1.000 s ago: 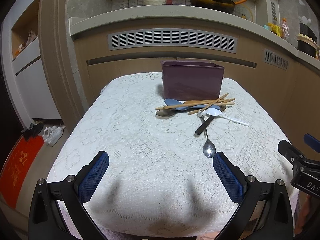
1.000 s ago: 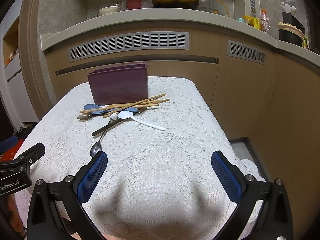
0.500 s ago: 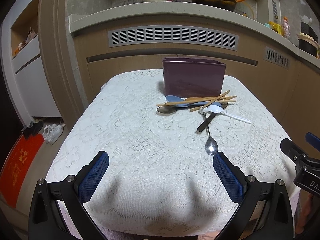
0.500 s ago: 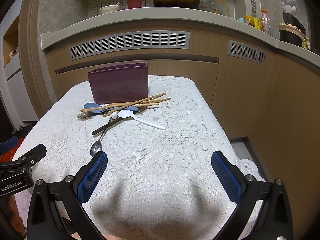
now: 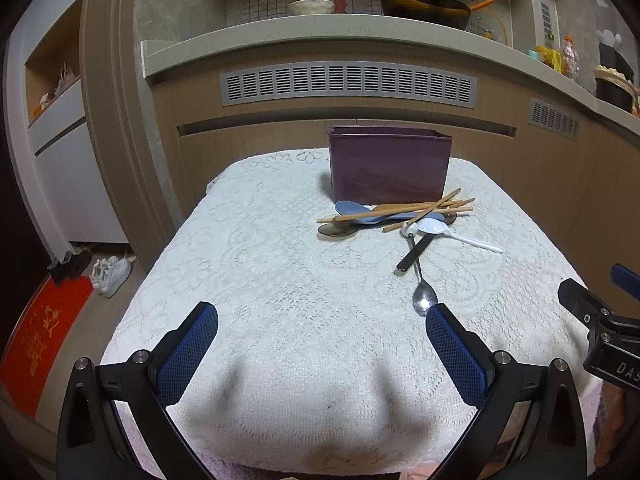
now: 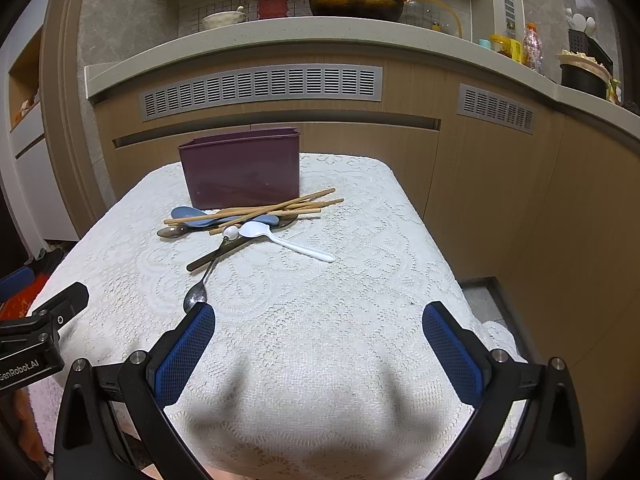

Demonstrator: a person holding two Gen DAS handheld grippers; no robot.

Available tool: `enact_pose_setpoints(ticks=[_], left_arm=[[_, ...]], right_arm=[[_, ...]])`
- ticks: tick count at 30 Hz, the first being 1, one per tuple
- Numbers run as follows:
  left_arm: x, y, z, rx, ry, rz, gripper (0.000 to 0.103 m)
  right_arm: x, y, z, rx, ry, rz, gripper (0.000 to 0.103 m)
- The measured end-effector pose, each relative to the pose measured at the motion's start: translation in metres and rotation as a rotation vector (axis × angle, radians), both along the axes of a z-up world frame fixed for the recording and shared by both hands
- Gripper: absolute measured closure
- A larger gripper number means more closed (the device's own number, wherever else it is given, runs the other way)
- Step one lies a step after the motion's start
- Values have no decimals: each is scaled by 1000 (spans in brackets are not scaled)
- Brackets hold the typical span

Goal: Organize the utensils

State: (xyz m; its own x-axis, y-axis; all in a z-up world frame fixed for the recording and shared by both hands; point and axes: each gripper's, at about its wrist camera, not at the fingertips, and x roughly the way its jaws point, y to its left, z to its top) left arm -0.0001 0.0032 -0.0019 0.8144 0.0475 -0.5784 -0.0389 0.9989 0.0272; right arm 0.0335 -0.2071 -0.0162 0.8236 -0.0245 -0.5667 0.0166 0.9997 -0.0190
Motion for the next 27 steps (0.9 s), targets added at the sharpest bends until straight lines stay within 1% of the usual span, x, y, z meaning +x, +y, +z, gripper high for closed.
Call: enact_pose_setpoints(ticks=[22, 27], left_arm=[[1, 2, 1, -1, 5, 3, 0], [6, 5, 0, -2, 17, 5, 0]], right_arm=[[1, -1, 3, -13, -9, -1, 0], [4, -1, 3, -14, -5, 0, 0]])
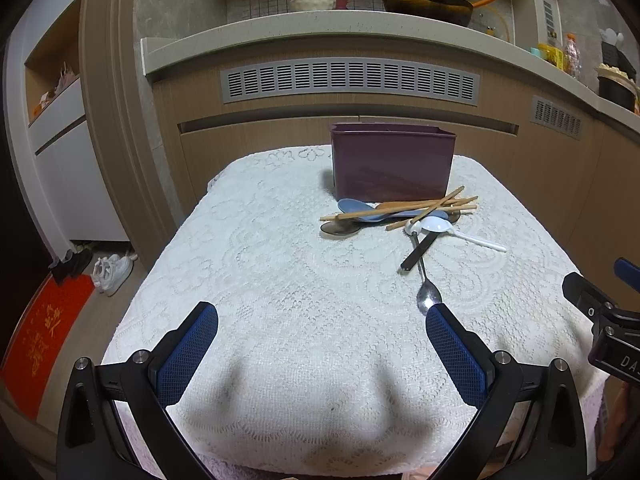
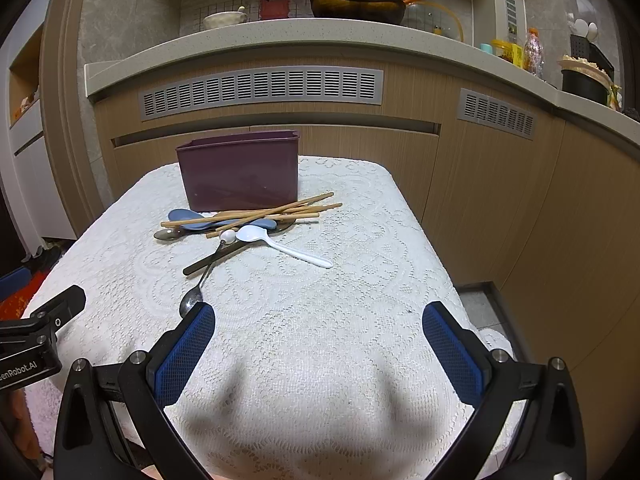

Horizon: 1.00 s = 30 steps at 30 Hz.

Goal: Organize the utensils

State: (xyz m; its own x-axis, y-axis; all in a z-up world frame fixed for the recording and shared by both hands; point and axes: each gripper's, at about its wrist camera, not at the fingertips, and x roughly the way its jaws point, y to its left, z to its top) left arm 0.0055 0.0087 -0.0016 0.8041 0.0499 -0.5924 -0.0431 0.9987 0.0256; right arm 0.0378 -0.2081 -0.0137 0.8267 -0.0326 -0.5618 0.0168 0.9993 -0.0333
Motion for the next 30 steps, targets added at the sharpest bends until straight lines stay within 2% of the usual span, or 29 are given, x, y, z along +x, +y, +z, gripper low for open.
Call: enact_pose_setpoints(ticks=[10, 14, 19, 24, 26, 28, 30], left_arm=[[15, 2, -1, -13, 19, -4, 0], [31, 6, 7, -15, -7, 5, 0], [61, 10, 15, 15, -25, -1, 0], [101, 10, 22, 69, -21, -70, 0], [118, 10, 22, 60, -7, -113, 0], [132, 11, 19, 40, 14, -144, 0], [146, 10, 15, 25, 37, -167, 0]], right_arm=[[12, 1, 7, -33, -21, 12, 0], [25, 3, 12, -49, -36, 30, 0], [55, 3, 17, -33, -24, 67, 0], [98, 3, 16, -21, 21, 139, 0], [118, 7, 9, -23, 65, 197, 0], [136, 12, 0, -30, 108, 253, 8], [155, 23, -11, -72, 168, 316, 37]])
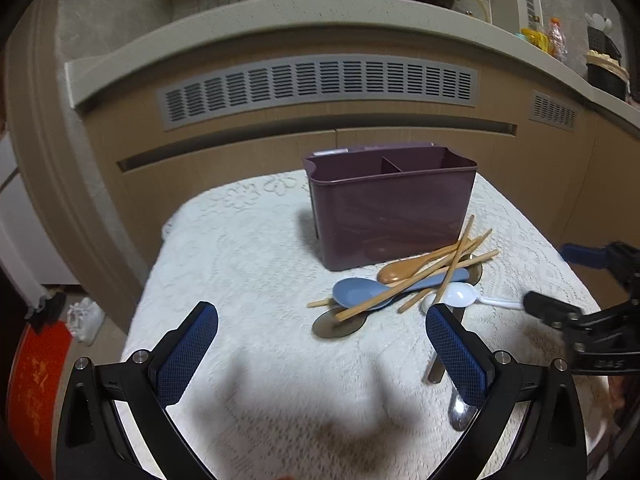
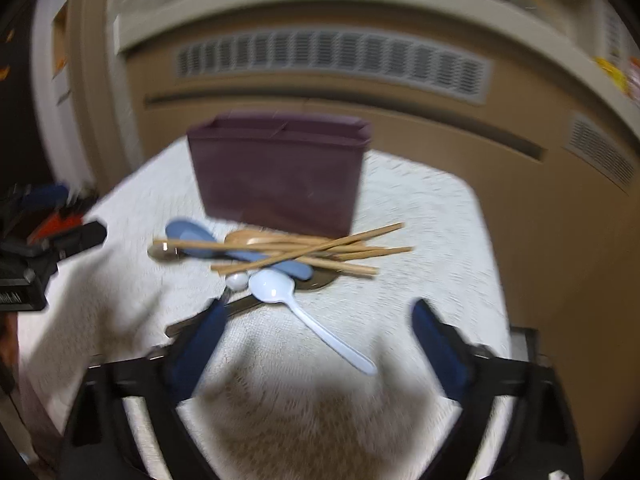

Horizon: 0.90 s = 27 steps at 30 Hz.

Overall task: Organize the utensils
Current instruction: 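Grasp the white plastic spoon with the right tool while the left tool grasps the white-headed spoon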

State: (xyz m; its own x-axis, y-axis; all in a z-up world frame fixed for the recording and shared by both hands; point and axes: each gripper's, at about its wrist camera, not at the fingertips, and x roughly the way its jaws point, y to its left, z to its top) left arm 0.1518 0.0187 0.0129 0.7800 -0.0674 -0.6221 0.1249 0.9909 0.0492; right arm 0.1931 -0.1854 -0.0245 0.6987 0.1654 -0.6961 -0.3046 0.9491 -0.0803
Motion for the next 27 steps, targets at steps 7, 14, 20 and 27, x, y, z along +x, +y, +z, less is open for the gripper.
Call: enact_pose_setpoints(ticks=[7, 14, 20, 27], left_arm=[[16, -12, -30, 105, 44, -58, 0], [19, -7, -42, 82, 61, -84, 0], [29, -13, -48, 37, 150, -122, 0], [47, -27, -55, -91, 289, -130, 0]], right_arm=[[36, 26, -31, -56, 143, 151, 58], [58, 38, -48, -47, 223, 188, 68], [73, 46, -50, -40, 228, 188, 72], [59, 16, -41, -13, 208, 135, 96]])
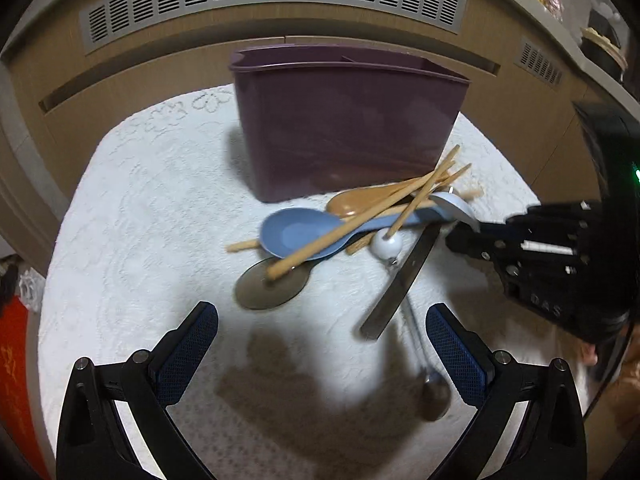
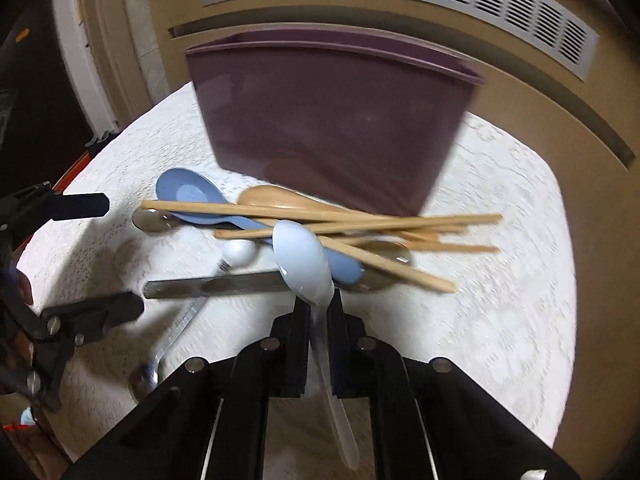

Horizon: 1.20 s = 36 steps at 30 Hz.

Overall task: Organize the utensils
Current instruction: 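Grasp the white plastic spoon with the right tool while the left tool grasps the white-headed spoon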

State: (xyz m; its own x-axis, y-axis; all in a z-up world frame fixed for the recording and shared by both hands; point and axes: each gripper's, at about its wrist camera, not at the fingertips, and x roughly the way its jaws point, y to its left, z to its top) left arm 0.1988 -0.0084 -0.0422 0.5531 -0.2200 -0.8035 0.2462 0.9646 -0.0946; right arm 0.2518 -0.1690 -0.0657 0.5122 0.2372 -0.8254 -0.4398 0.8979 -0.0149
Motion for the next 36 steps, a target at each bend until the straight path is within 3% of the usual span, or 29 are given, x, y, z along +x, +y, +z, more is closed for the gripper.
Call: enact_pose_setpoints(ticks=[5, 9, 12, 15, 22, 25, 27, 32, 36], left_arm=[[6, -23, 4, 16, -33, -43, 2], [22, -38, 1, -25, 11, -65, 29], [35, -45, -7, -60, 75, -75, 41], [44, -52, -16, -22, 109, -66, 53], [54, -62, -16, -22, 92, -50, 59], [53, -67, -17, -9, 76, -60, 61], [54, -65, -19, -30, 82, -61, 61], [51, -52, -8, -97, 93, -55, 60], [50, -45, -4, -51, 51, -20, 60]], right_arm=[[-11, -28, 1, 14, -8, -38, 96], [-18, -41, 1, 23, -20, -54, 96], [-23, -48, 0, 49, -22, -54, 96], [-26, -51, -2, 60, -30, -60, 96], [-31, -55, -7, 74, -5, -55, 93], [-33, -58, -7, 107, 18, -47, 75], [-35, -59, -5, 123, 16, -47, 54], [-42, -55, 2, 87, -26, -36, 53], [-41, -52, 0, 88, -20, -39, 53]])
